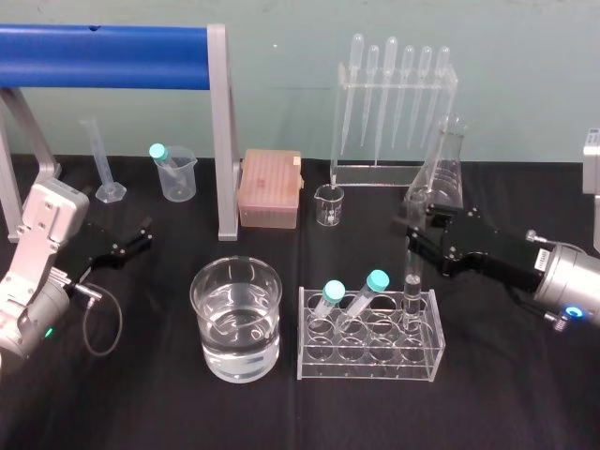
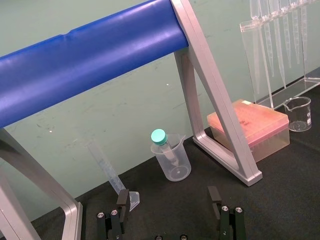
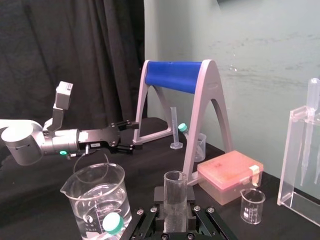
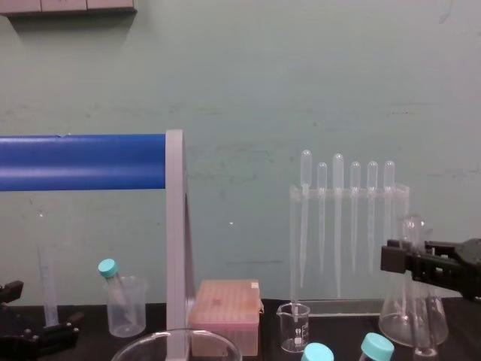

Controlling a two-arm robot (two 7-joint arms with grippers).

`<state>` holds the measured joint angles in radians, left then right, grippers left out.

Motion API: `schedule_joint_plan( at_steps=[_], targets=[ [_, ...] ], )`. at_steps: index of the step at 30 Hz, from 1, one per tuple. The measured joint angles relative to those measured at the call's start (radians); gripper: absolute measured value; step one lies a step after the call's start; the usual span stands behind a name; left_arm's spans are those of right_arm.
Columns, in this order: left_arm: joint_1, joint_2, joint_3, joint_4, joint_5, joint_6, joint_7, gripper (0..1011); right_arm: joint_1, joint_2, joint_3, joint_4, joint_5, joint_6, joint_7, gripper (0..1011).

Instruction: Hold the test tube with one hand and immerse one end into the beaker, then return it to the test tube rack.

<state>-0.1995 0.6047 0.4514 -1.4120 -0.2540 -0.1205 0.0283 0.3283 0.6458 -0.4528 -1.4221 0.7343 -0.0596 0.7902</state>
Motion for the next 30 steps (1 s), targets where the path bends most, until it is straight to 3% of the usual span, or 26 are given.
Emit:
schedule_joint_plan(
  at_steps=[14,30],
  targets=[
    [0.0,0.0,0.0,0.0,0.0,0.0,0.0,1000,0.017,-0.016,-0.013,0.057,0.002,0.005,0.021,234],
    [0.0,0.0,0.0,0.0,0.0,0.0,0.0,1000,0.015,-0.014,-0.011,0.052,0.002,0.003,0.02,234]
  ],
)
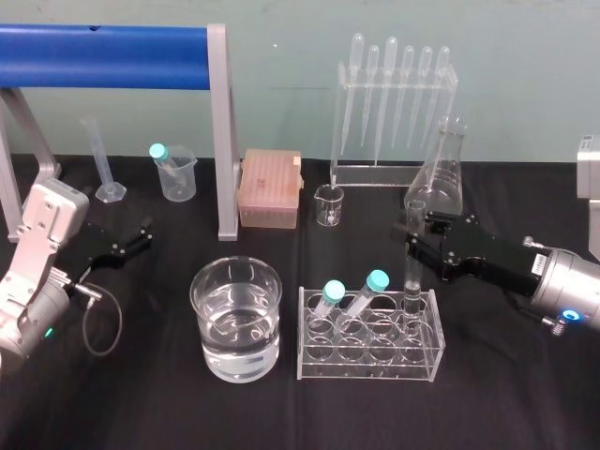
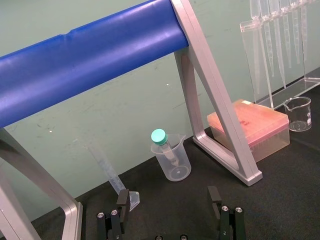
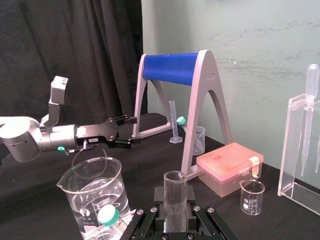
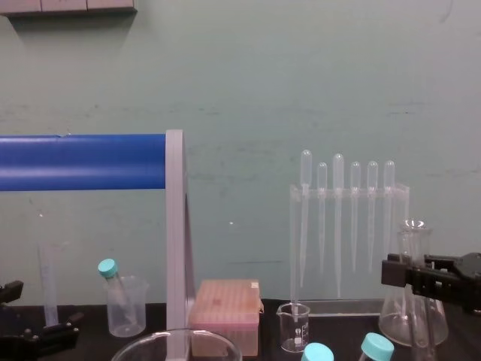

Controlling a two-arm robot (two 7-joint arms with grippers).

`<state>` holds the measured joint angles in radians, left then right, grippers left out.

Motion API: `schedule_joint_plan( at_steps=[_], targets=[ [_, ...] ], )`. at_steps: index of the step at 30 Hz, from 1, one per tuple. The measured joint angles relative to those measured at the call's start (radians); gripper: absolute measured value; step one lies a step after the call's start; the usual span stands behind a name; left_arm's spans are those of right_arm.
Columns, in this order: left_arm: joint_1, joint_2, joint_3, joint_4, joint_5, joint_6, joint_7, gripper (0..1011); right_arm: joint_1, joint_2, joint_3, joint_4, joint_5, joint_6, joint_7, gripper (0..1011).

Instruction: Hold the test tube with one hand and immerse one end into the beaker, then return it to the test tube rack.

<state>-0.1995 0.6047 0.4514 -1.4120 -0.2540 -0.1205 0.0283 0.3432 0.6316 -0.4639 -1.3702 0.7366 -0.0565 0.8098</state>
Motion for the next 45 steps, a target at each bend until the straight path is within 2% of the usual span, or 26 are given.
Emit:
schedule_joint_plan(
  at_steps=[6,12,13,15,17,18,21,22,24,28,31,41,45],
  targets=[
    [0.0,0.0,0.0,0.0,0.0,0.0,0.0,1000,-0.001,0.001,0.001,-0.001,0.0,-0.001,0.0,272],
    [0.0,0.0,0.0,0.0,0.0,0.0,0.0,1000,-0.001,0.001,0.001,-0.002,0.0,-0.002,-0.001,456],
    [0.0,0.0,0.0,0.0,0.0,0.0,0.0,1000,-0.001,0.001,0.001,-0.002,0.0,-0.002,-0.001,528],
    [0.0,0.0,0.0,0.0,0.0,0.0,0.0,1000,-0.001,0.001,0.001,-0.002,0.0,-0.002,-0.001,541],
    [0.0,0.0,0.0,0.0,0.0,0.0,0.0,1000,-0.002,0.001,0.001,-0.002,0.0,-0.002,-0.001,599],
    [0.0,0.0,0.0,0.0,0.0,0.0,0.0,1000,-0.002,0.001,0.001,-0.002,0.0,-0.002,-0.001,665],
    [0.0,0.0,0.0,0.0,0.0,0.0,0.0,1000,-0.002,0.001,0.001,-0.003,0.0,-0.002,-0.001,724],
    [0.0,0.0,0.0,0.0,0.0,0.0,0.0,1000,-0.002,0.001,0.001,-0.003,0.0,-0.002,-0.001,783],
    [0.0,0.0,0.0,0.0,0.0,0.0,0.0,1000,-0.002,0.001,0.001,-0.003,0.0,-0.002,-0.002,817],
    [0.0,0.0,0.0,0.0,0.0,0.0,0.0,1000,-0.002,0.001,0.001,-0.003,0.0,-0.002,-0.002,953],
    [0.0,0.0,0.0,0.0,0.0,0.0,0.0,1000,-0.002,0.001,0.001,-0.003,0.0,-0.002,-0.002,1003],
    [0.0,0.0,0.0,0.0,0.0,0.0,0.0,1000,-0.003,0.002,0.002,-0.006,-0.001,-0.003,-0.006,1002],
    [0.0,0.0,0.0,0.0,0.0,0.0,0.0,1000,-0.035,0.017,0.046,-0.07,-0.019,-0.048,-0.073,1002]
  ],
)
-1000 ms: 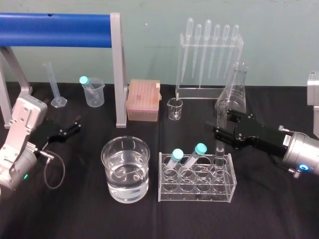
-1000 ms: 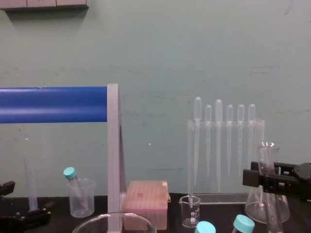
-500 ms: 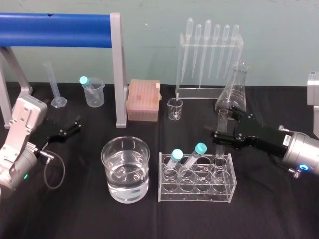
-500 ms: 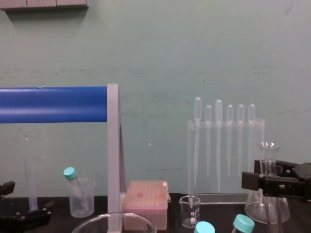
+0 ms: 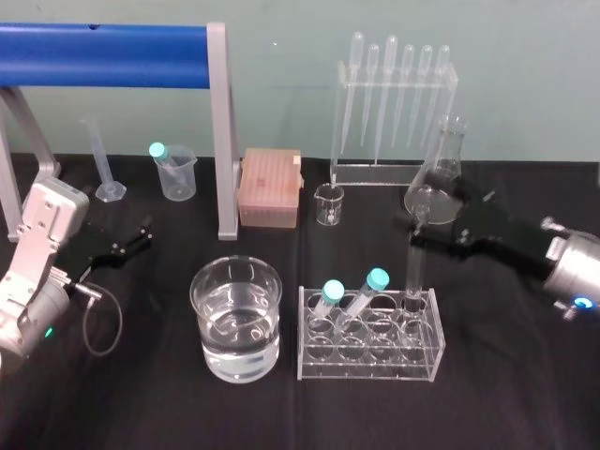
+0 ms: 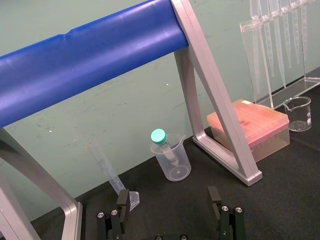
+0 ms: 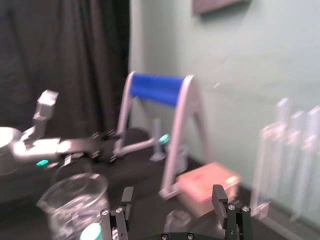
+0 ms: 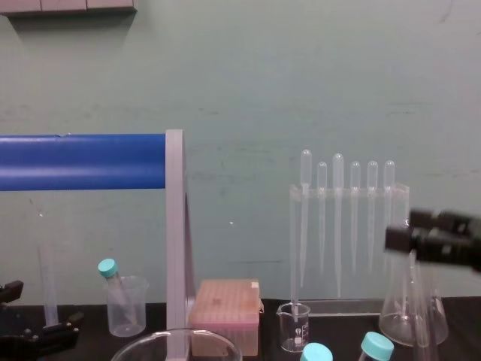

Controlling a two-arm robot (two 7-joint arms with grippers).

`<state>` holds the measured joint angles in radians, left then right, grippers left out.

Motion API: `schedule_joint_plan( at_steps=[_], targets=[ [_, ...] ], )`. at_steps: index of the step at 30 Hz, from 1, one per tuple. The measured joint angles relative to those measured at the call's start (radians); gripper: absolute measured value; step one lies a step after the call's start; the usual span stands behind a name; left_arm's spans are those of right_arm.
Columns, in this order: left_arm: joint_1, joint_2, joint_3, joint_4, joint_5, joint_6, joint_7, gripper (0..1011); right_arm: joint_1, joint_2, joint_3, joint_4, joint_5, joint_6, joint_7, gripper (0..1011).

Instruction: Hold the test tube with one hand and immerse one end into the beaker, then return it to the test tube rack.

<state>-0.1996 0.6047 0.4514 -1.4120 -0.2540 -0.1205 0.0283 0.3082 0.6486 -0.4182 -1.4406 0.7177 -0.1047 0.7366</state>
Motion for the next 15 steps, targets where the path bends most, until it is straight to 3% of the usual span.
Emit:
schedule_joint_plan(
  at_steps=[4,7,8,9,10,12,15],
  targets=[
    [0.0,0.0,0.0,0.0,0.0,0.0,0.0,1000,-0.044,0.009,0.061,-0.063,-0.036,-0.058,-0.098,1002],
    [0.0,0.0,0.0,0.0,0.0,0.0,0.0,1000,-0.086,0.009,0.11,-0.117,-0.091,-0.095,-0.212,1002],
    [0.0,0.0,0.0,0.0,0.0,0.0,0.0,1000,-0.105,0.004,0.129,-0.139,-0.128,-0.104,-0.279,1002],
    [0.0,0.0,0.0,0.0,0.0,0.0,0.0,1000,-0.105,0.004,0.129,-0.139,-0.128,-0.104,-0.279,1002],
    [0.0,0.0,0.0,0.0,0.0,0.0,0.0,1000,-0.12,-0.004,0.141,-0.157,-0.162,-0.102,-0.337,1002],
    [0.0,0.0,0.0,0.0,0.0,0.0,0.0,1000,-0.127,-0.018,0.145,-0.161,-0.191,-0.077,-0.391,1002],
    [0.0,0.0,0.0,0.0,0.0,0.0,0.0,1000,-0.127,-0.035,0.144,-0.148,-0.201,-0.045,-0.419,1002]
  ],
)
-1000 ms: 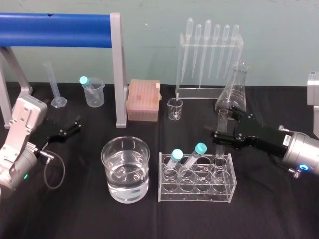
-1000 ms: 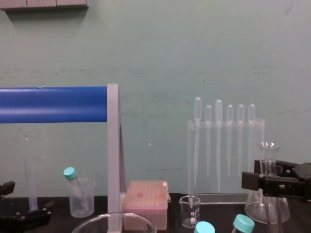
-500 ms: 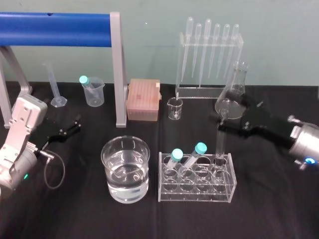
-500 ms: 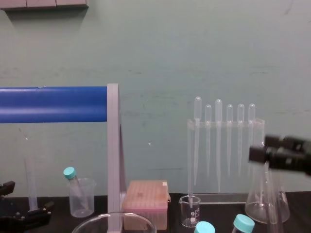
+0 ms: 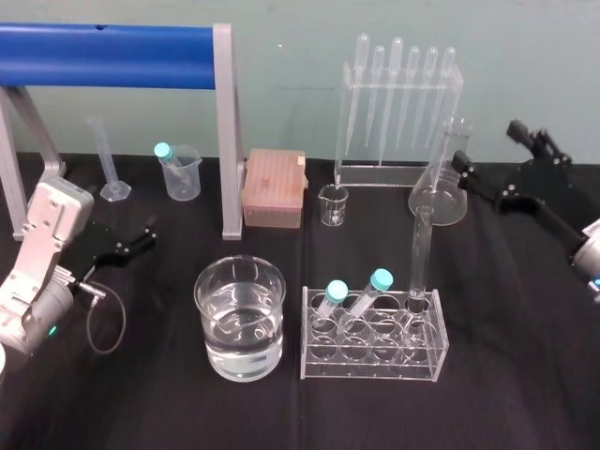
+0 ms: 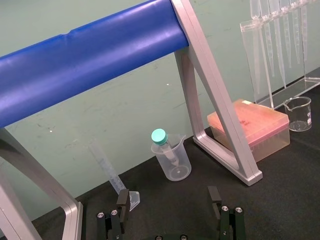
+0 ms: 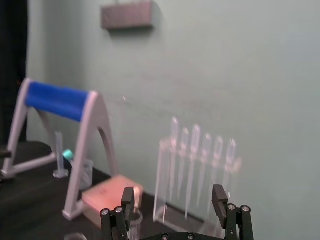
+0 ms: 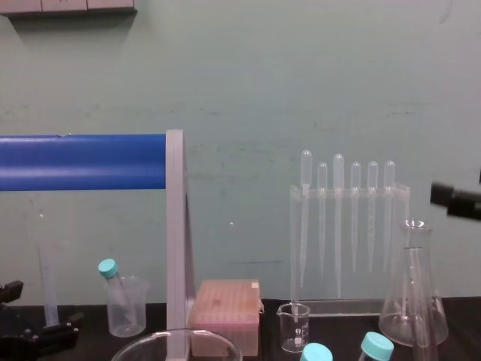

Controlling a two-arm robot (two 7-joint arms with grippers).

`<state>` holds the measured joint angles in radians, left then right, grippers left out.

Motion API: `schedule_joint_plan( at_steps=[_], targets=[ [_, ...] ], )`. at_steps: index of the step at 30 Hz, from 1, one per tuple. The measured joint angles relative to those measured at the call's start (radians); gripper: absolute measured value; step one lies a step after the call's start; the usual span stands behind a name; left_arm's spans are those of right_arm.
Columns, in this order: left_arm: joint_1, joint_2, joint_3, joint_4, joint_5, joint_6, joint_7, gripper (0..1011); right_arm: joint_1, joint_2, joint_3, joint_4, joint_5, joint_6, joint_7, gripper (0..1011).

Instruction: Hold the test tube with one hand and immerse one end into the beaker, then return it to the test tube rack.

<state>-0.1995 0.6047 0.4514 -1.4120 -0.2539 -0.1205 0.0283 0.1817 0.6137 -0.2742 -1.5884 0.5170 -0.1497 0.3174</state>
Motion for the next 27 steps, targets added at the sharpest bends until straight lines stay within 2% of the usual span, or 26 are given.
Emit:
schedule_joint_plan(
  at_steps=[4,10,19,27],
  targets=[
    [0.0,0.0,0.0,0.0,0.0,0.0,0.0,1000,0.025,-0.039,-0.014,0.068,0.012,0.058,0.005,1003],
    [0.0,0.0,0.0,0.0,0.0,0.0,0.0,1000,0.055,-0.077,-0.034,0.144,0.015,0.11,0.028,1002],
    [0.0,0.0,0.0,0.0,0.0,0.0,0.0,1000,0.031,-0.107,-0.023,0.167,0.018,0.167,0.022,1002],
    [0.0,0.0,0.0,0.0,0.0,0.0,0.0,1000,0.03,-0.107,-0.022,0.166,0.018,0.169,0.021,1002]
  ],
)
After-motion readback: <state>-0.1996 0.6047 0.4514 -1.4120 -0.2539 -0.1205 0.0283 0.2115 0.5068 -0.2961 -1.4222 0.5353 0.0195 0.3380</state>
